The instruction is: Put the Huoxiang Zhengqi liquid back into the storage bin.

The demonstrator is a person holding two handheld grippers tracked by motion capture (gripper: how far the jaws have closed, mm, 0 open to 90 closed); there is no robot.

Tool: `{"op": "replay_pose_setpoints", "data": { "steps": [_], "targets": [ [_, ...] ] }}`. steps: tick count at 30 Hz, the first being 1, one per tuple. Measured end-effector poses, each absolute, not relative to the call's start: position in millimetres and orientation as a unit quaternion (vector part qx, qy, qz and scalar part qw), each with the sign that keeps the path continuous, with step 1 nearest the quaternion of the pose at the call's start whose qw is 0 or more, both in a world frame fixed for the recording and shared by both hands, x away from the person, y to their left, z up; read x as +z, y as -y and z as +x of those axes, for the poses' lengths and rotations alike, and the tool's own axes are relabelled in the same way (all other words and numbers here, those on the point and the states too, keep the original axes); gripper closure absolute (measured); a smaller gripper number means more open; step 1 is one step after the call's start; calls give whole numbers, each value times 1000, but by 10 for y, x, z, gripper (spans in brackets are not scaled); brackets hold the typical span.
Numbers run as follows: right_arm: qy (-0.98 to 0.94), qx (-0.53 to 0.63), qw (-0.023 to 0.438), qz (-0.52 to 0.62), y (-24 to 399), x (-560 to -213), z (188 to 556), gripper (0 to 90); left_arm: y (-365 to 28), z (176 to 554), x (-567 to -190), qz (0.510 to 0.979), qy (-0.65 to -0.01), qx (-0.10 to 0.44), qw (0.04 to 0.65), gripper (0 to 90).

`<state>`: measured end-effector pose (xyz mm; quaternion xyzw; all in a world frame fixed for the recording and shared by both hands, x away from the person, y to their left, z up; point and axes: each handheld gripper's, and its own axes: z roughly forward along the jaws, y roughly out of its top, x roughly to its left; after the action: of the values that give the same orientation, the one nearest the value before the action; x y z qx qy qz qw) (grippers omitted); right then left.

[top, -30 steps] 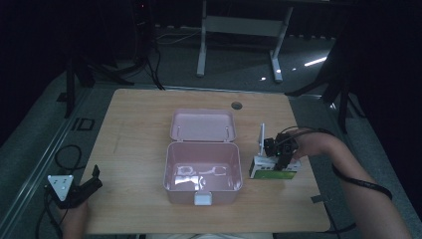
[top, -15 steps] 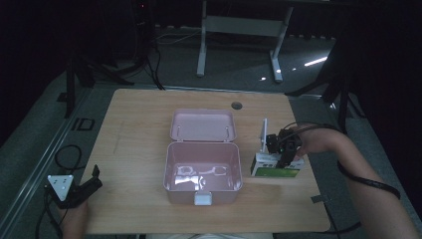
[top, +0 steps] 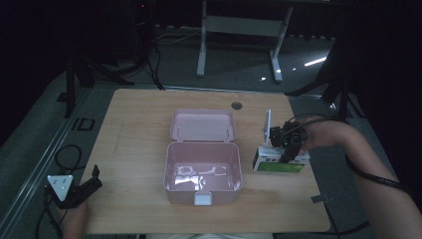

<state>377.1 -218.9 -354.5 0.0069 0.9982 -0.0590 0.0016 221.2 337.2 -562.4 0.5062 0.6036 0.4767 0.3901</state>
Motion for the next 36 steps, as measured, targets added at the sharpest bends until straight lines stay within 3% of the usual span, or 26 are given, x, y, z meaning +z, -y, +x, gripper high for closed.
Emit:
{"op": "replay_pose_setpoints", "data": {
  "steps": [13, 36],
  "targets": [
    [-998, -56, 18, 17, 2113, -3159, 3672, 619, -3374, 2211, -5623, 506, -604, 476, 390, 24],
    [-999, -48, 20, 9, 1714, -3027, 3637, 618, -3378, 2207, -5624, 507, -603, 475, 393, 24]
  ]
}}
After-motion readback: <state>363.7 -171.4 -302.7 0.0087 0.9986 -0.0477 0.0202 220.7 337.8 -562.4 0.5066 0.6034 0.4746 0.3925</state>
